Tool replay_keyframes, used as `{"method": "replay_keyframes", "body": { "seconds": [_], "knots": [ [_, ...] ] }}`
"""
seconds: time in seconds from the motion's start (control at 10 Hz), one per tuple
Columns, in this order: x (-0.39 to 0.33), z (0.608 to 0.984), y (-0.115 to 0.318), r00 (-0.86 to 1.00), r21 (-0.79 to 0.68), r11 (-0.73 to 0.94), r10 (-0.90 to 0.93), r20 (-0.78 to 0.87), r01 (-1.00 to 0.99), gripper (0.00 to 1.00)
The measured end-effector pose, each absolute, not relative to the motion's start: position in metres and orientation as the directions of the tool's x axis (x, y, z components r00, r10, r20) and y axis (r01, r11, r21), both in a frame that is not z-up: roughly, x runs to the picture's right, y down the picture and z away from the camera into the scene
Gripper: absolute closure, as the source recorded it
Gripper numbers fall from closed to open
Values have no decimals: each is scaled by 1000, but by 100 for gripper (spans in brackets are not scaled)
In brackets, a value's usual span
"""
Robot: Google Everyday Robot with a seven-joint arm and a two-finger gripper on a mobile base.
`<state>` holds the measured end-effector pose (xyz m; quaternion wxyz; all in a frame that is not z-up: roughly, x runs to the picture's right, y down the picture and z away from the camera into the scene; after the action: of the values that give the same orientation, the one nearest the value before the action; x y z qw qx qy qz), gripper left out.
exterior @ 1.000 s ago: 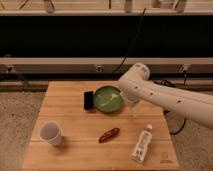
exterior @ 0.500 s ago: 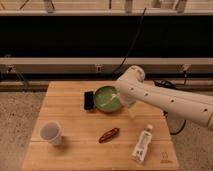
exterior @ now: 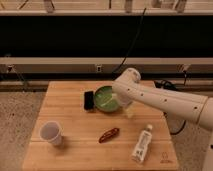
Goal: Pick up the ceramic bowl
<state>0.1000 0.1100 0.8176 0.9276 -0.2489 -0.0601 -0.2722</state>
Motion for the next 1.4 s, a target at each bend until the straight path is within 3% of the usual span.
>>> {"method": "replay_keyframes", "body": {
  "seconds": [0.7, 1.4],
  "knots": [
    [90, 859, 127, 832, -431, 712, -480, 279, 555, 20],
    [86, 874, 133, 824, -435, 700, -483, 295, 566, 20]
  ]
}}
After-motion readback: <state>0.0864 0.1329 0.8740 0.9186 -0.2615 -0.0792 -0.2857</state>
